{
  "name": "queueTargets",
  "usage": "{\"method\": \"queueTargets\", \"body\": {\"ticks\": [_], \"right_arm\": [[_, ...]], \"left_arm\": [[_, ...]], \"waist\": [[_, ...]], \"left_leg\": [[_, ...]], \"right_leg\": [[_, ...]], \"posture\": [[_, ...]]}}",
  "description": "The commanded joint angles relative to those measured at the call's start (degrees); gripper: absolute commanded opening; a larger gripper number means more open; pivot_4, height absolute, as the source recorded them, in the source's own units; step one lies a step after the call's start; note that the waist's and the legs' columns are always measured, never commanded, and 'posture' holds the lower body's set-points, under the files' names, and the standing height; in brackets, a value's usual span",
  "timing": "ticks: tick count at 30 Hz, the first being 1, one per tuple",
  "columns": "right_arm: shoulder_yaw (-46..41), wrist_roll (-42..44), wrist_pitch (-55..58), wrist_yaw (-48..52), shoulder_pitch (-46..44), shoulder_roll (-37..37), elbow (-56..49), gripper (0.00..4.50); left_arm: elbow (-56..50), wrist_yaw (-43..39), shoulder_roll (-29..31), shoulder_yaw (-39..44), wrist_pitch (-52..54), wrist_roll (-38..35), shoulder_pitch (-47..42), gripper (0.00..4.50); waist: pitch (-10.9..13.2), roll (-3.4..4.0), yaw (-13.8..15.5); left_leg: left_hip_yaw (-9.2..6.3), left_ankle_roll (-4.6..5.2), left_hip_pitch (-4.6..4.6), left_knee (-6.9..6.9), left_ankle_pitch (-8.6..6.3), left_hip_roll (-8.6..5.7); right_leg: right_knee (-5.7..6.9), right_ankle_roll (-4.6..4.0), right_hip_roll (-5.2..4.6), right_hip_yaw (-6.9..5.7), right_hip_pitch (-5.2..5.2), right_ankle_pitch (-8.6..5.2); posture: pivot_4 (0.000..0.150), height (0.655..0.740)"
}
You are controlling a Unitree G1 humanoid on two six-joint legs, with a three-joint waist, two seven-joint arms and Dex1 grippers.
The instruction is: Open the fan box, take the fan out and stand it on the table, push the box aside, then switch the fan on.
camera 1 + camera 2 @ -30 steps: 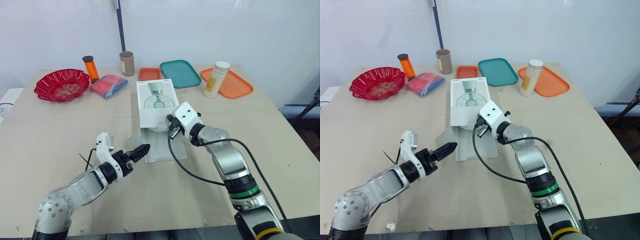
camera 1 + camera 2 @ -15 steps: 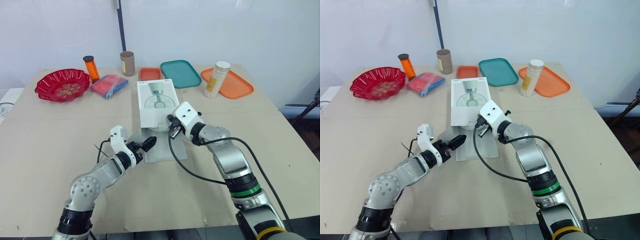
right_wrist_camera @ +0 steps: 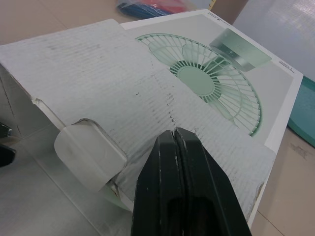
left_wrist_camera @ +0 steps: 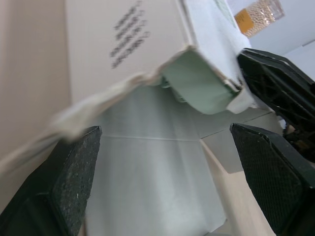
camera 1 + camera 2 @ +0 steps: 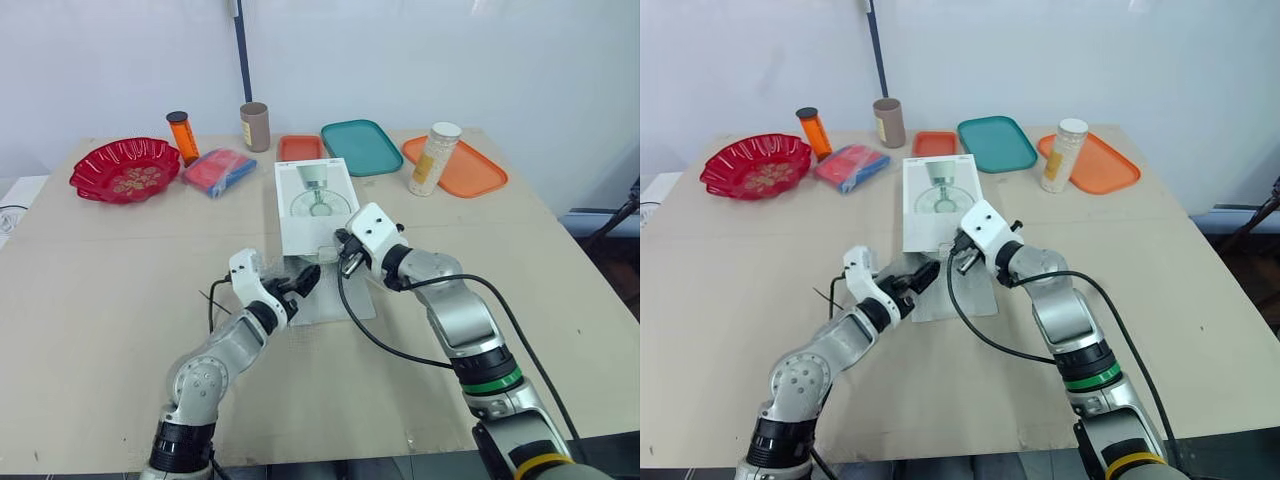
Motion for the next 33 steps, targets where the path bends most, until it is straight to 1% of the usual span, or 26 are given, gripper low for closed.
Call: {"method": "queueTargets", "body": {"ticks": [1,5,8,14,20,28,33], "right_arm": [[1.1,-0.4,1.5,0.8,0.7,-0.5,1.3,0.00],[1.3,-0.3,1.9,1.1,0.8,-0.8,0.8,0.00],[1.5,-0.3,2.0,1.4,0.9,-1.0,0.6,0.00],[1.8,-0.3,2.2,1.5,0.8,-0.9,0.3,0.00],[1.8,-0.2,2.5,1.7,0.8,-0.8,0.0,0.00],[1.8,-0.3,2.6,1.6,0.7,-0.8,-0.1,0.00],[1.6,-0.3,3.0,1.6,0.9,-0.9,-0.5,0.00]], "left_arm": [[-1.4,-0.4,-2.6,0.2,-0.2,0.0,-0.8,4.44],[1.9,1.0,-6.4,0.4,-0.9,2.4,-3.9,4.44],[2.8,1.0,-7.7,0.4,-1.2,3.2,-4.6,4.44],[2.4,2.2,-8.0,0.2,-0.4,4.2,-3.6,4.44],[1.0,2.4,-6.0,-0.7,2.4,4.8,-2.1,4.44],[6.9,1.7,-9.3,0.2,-0.5,7.9,-6.7,4.44],[9.5,1.4,-9.8,0.2,-1.8,9.9,-8.0,4.44]], "waist": [[0.0,0.00,0.1],[0.0,0.00,0.1],[0.0,0.00,0.0],[0.0,0.00,0.0],[0.0,0.00,0.0],[0.0,0.00,0.1],[0.0,0.00,0.1]], "left_leg": [[0.00,0.00,0.00,0.00,0.00,0.00],[-0.01,0.02,0.00,0.01,0.00,-0.04],[-0.01,0.00,0.00,0.00,0.01,-0.03],[-0.02,-0.03,-0.02,0.00,0.02,-0.03],[-0.03,-0.02,-0.02,0.00,0.02,-0.03],[-0.03,-0.02,-0.02,0.00,0.02,-0.06],[-0.03,-0.05,-0.02,0.00,0.04,-0.06]], "right_leg": [[0.00,0.01,0.00,0.00,0.01,0.00],[-0.02,0.03,-0.01,-0.02,0.03,-0.01],[-0.02,0.03,0.00,-0.01,0.01,-0.02],[-0.03,0.05,-0.01,-0.02,0.02,-0.03],[-0.03,0.06,-0.01,-0.02,0.01,-0.04],[-0.03,0.07,-0.02,-0.02,0.03,-0.04],[-0.03,0.08,-0.02,-0.02,0.01,-0.05]], "posture": [[0.150,0.7400],[0.150,0.7400],[0.150,0.7400],[0.150,0.7400],[0.150,0.7400],[0.150,0.7400],[0.150,0.7400]]}}
